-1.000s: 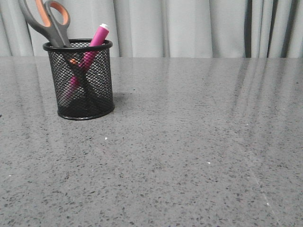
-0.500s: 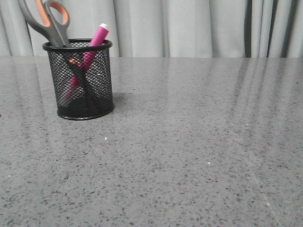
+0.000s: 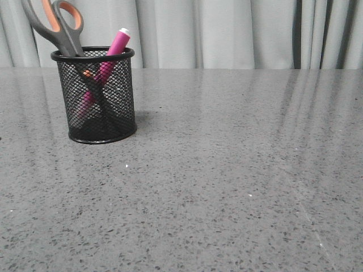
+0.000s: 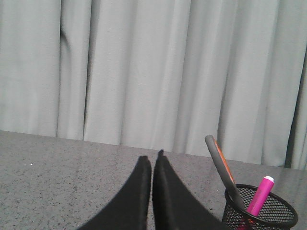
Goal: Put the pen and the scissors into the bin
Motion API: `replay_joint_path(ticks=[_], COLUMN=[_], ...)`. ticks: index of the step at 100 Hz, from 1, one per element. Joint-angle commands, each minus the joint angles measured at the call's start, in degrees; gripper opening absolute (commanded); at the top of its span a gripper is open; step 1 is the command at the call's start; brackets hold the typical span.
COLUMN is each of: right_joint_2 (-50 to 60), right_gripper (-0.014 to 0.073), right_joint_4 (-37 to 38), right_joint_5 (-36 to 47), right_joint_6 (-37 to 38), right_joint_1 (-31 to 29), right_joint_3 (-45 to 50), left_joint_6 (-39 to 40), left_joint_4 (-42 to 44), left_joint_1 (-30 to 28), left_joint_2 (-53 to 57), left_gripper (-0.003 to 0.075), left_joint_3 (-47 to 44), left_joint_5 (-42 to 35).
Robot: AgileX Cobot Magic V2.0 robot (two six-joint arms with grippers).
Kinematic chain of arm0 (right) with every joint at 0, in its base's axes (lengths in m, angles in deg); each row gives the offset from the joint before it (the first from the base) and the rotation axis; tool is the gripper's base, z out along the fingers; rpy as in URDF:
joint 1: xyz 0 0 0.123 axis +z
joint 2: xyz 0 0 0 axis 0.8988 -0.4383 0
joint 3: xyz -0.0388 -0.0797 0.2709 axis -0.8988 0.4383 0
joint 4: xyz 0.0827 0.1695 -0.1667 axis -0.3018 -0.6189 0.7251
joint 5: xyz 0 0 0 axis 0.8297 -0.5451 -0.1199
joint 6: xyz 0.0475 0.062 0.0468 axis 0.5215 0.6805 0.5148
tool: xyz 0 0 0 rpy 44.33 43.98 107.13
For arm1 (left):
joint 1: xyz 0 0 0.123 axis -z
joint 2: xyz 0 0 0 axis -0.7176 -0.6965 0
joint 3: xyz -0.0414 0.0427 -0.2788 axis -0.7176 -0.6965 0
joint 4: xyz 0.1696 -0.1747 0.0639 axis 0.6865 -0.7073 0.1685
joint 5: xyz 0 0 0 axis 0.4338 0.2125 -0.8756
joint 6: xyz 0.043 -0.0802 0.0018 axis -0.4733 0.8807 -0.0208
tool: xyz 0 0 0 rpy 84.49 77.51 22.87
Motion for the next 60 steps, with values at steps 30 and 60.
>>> replay_joint_path(ticks=[30,60], right_joint_2=[-0.23,-0.23], right_gripper=[-0.0075,-0.0075], right_joint_4=[-0.30,-0.30], right_joint_5=[3.31,3.31], right_joint_6=[0.03,0.03], right_joint_1=[-0.18,-0.18], right_joint_3=[-1.44,-1.44], left_joint_6=[22.83,63.91], left_joint_4=[24.53,68.71], left_joint_1=[-0.35,-0.35], left_joint_2=[-0.71,0.05], left_gripper=[-0.0022,-0.0022], left_joint_3=[0.56,-7.97], left_joint_5=[-2.24,-6.10])
